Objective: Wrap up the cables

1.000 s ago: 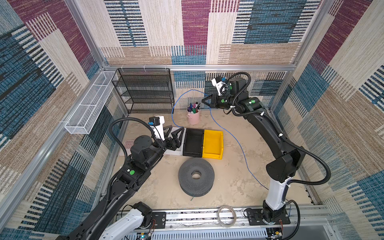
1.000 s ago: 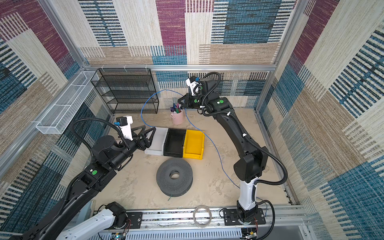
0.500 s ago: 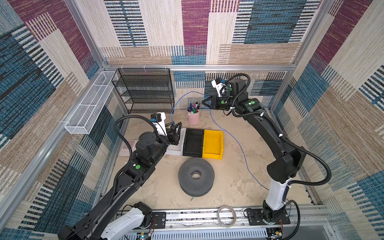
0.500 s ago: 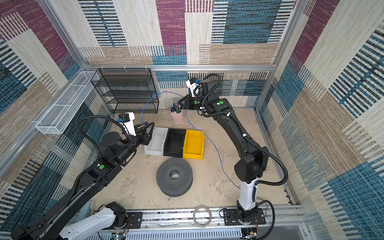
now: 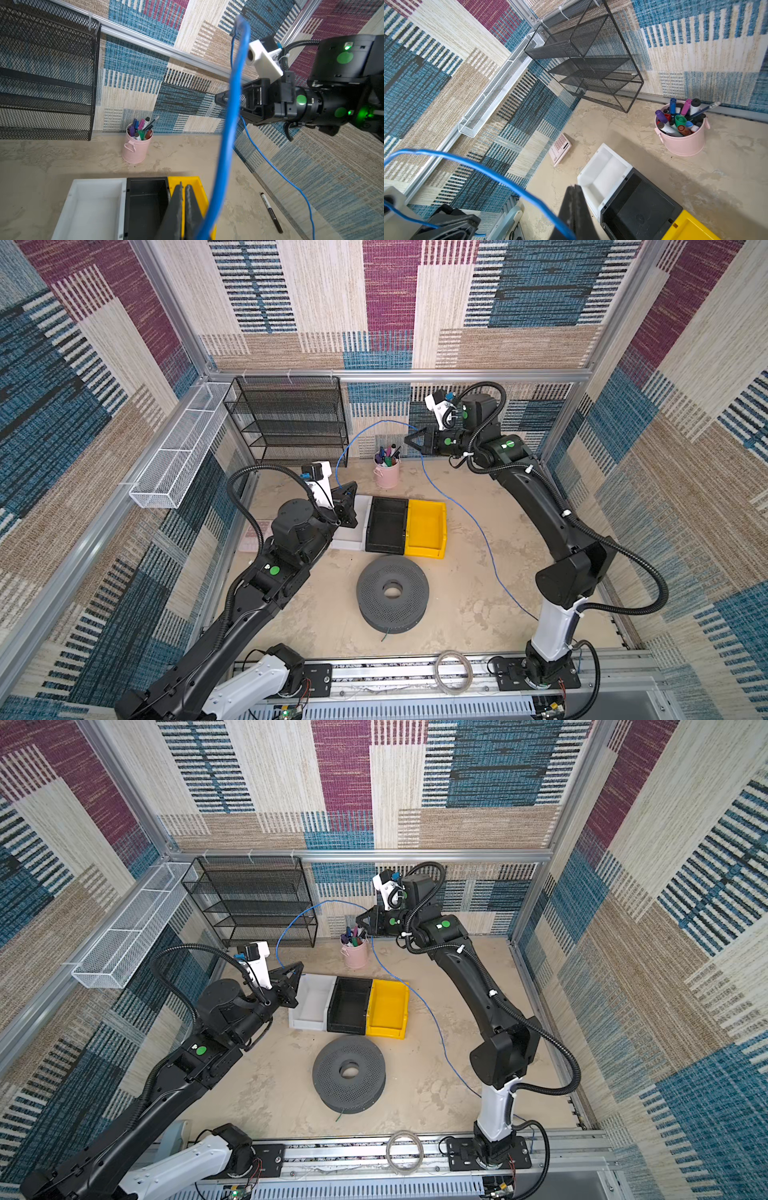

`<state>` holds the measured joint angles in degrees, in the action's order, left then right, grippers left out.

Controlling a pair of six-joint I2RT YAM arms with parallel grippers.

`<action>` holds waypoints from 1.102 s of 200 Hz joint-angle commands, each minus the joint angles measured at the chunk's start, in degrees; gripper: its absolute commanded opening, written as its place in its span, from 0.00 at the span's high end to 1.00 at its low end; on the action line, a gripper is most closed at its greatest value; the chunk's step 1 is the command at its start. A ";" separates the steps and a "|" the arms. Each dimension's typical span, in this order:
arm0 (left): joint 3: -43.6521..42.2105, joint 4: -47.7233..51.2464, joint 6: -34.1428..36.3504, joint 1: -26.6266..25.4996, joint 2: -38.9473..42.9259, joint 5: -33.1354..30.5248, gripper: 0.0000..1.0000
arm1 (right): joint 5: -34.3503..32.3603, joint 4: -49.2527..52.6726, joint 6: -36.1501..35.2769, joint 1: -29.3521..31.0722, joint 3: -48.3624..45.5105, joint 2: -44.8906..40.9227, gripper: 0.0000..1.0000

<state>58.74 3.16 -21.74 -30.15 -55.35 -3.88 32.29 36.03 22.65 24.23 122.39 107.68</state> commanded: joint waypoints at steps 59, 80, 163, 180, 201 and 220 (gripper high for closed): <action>25.50 57.47 22.92 2.99 -13.00 -8.81 1.00 | -41.85 16.88 -22.89 -1.90 14.50 6.41 1.00; 29.63 63.63 25.54 2.54 -16.49 -12.60 1.00 | -50.71 15.91 -26.60 -1.83 14.56 6.02 1.00; 31.97 63.64 33.01 0.09 -21.79 -26.85 1.00 | -60.01 15.68 -30.32 -0.76 2.73 0.77 1.00; 33.96 63.72 32.91 -0.08 -22.51 -25.65 1.00 | -61.06 18.76 -30.10 -0.72 3.63 2.64 1.00; 37.47 65.75 32.63 -0.52 -23.76 -20.97 1.00 | -59.89 19.02 -30.32 -0.76 1.03 2.50 1.00; 42.00 67.82 30.97 -0.52 -24.66 -14.51 1.00 | -47.37 19.41 -29.54 -0.76 -0.01 1.59 0.93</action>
<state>96.47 59.51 10.59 -31.00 -79.64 -19.14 -15.35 55.37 -8.62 24.40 123.37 110.15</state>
